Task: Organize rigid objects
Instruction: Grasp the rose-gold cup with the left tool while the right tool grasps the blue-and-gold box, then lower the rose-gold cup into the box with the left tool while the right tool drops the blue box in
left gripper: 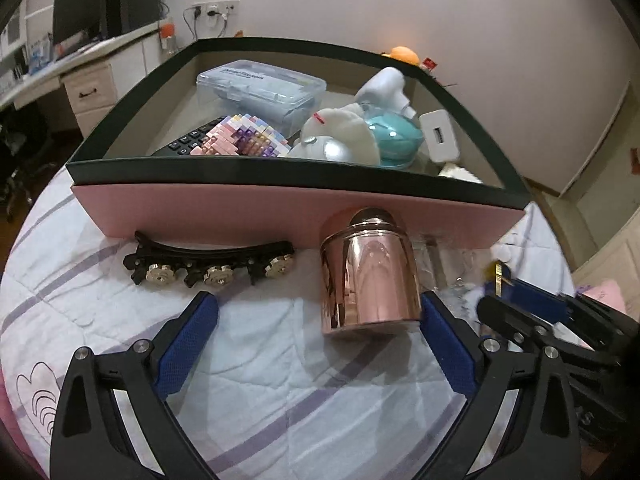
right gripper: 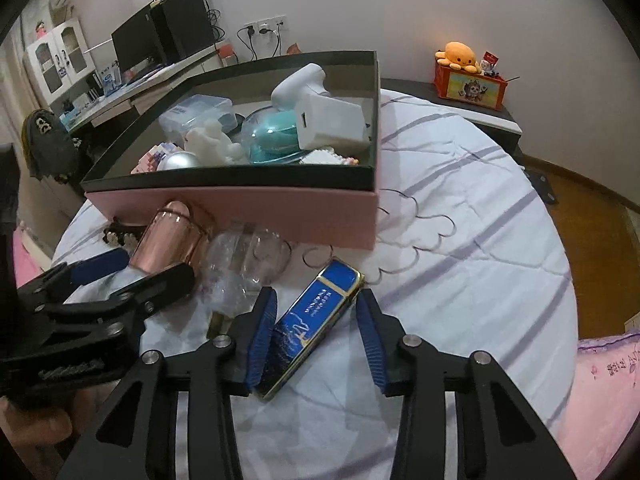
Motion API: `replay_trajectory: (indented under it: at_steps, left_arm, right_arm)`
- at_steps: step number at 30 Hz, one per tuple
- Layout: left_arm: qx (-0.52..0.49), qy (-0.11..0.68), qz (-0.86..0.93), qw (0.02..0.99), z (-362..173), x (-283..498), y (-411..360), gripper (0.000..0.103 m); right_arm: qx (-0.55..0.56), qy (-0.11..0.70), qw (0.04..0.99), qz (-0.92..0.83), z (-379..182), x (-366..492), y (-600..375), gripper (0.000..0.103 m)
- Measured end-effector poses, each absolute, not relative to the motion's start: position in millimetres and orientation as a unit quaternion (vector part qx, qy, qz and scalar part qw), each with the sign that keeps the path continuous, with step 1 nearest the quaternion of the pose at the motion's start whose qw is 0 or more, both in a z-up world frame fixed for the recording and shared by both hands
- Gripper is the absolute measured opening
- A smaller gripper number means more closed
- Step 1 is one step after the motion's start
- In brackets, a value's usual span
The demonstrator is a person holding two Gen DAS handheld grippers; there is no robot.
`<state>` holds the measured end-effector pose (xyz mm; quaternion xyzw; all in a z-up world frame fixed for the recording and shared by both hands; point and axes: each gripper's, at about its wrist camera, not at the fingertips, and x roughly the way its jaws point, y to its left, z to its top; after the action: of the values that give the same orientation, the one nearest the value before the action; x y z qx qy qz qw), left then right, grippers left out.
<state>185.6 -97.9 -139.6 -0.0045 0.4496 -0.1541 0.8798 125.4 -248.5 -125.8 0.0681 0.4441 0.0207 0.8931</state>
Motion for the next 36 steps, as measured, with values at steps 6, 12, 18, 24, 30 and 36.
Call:
replay_trajectory:
  at_steps: [6, 12, 18, 24, 30, 36]
  left_arm:
    - [0.029, 0.442, -0.121, 0.888, -143, 186, -107, 0.081]
    - [0.019, 0.437, -0.115, 0.892, -139, 180, -89, 0.047]
    - [0.026, 0.432, -0.112, 0.894, -139, 180, -93, 0.047]
    - [-0.009, 0.437, -0.130, 0.890, -137, 168, -73, 0.047]
    - [-0.010, 0.439, -0.129, 0.889, -134, 150, -67, 0.047]
    - [-0.015, 0.436, -0.128, 0.891, -127, 141, -57, 0.047]
  right_arm:
    - [0.017, 0.443, 0.896, 0.009, -129, 126, -231, 0.040]
    - [0.016, 0.437, 0.899, 0.000, -129, 115, -232, 0.039]
    - [-0.021, 0.432, 0.902, -0.007, -131, 119, -218, 0.035]
    - [0.030, 0.432, 0.901, 0.022, -128, 100, -235, 0.022]
    - [0.071, 0.426, 0.901, 0.048, -123, 89, -245, 0.021]
    - [0.068, 0.414, 0.906, 0.060, -106, 89, -237, 0.021]
